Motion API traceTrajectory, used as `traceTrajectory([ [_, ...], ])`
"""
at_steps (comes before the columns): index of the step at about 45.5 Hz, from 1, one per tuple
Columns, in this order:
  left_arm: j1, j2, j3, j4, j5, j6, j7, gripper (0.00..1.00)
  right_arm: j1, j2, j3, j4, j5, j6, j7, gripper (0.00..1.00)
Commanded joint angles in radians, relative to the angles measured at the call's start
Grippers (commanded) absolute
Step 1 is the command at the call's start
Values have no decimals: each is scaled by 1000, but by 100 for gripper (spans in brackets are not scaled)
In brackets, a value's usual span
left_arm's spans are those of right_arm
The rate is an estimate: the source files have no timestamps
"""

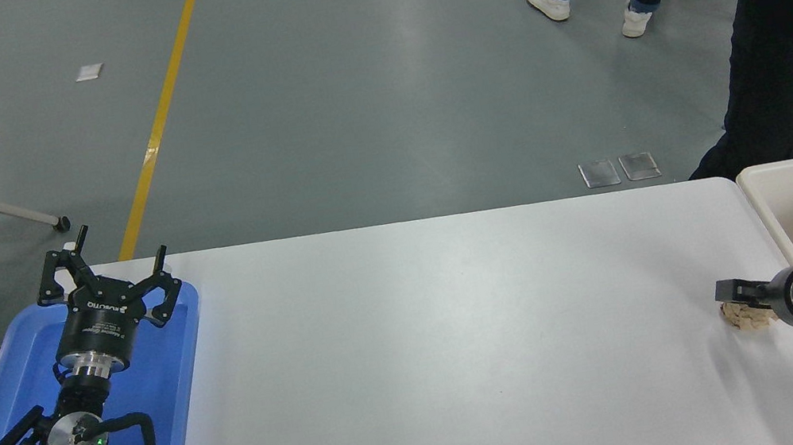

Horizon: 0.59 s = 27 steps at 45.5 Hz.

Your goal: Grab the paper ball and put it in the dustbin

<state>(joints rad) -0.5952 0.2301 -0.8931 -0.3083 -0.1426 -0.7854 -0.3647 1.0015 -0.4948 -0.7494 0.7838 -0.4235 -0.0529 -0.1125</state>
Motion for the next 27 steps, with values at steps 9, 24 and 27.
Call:
traceTrajectory([
  [9,0,0,0,0,0,0,0,100,-53,32,-2,-20,-9,-58,1,1],
  [24,-2,0,0,-2,0,0,1,100,-26,18,-16,-9,-43,-128,1,0],
  [27,-2,0,0,0,0,0,1,100,11,-1,-45,3,-64,-127,-1,0],
])
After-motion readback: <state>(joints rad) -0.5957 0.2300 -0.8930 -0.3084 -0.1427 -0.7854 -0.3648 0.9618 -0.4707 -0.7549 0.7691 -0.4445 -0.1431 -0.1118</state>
